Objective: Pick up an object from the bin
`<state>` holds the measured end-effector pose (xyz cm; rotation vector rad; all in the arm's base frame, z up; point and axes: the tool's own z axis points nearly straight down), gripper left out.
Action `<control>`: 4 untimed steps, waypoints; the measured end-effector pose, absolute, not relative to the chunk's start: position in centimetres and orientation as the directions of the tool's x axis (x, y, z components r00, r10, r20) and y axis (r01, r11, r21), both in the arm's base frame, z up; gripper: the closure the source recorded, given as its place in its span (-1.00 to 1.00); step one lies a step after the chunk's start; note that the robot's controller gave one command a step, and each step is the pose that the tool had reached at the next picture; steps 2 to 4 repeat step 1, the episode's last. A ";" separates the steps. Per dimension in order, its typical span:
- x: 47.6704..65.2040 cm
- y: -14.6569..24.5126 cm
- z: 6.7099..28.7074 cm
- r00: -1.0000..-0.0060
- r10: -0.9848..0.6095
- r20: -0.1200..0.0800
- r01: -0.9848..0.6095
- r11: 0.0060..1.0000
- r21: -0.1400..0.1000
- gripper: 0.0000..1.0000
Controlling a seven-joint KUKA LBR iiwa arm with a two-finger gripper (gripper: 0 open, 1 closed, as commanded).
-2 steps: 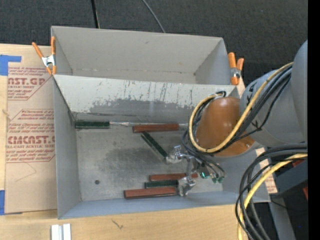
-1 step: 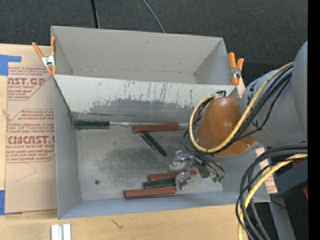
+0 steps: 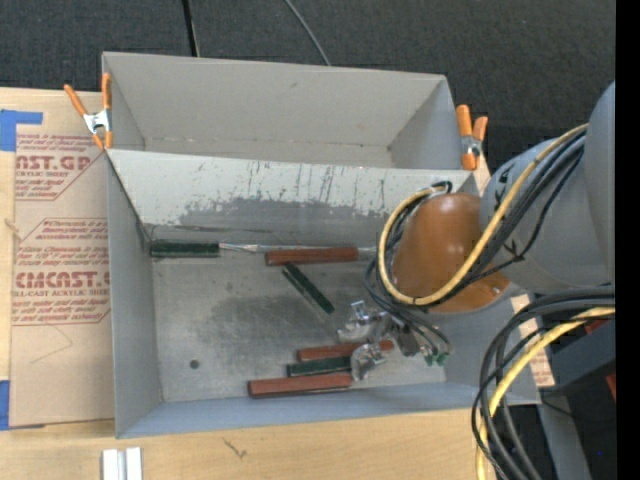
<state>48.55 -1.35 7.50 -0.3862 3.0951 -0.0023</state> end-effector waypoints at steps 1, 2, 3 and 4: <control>53.0 -1.7 23.8 -0.968 -0.250 -0.005 -0.250 0.968 -0.001 1.00; 53.0 -1.7 23.8 -0.968 -0.250 -0.005 -0.250 0.968 -0.001 1.00; 53.0 -1.7 23.8 -0.968 -0.250 -0.005 -0.250 0.968 -0.001 1.00; 53.0 -1.7 23.8 -0.968 -0.250 -0.005 -0.250 0.968 -0.001 1.00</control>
Offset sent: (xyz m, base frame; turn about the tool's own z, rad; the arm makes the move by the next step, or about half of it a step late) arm 0.0000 0.0000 0.0000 0.0000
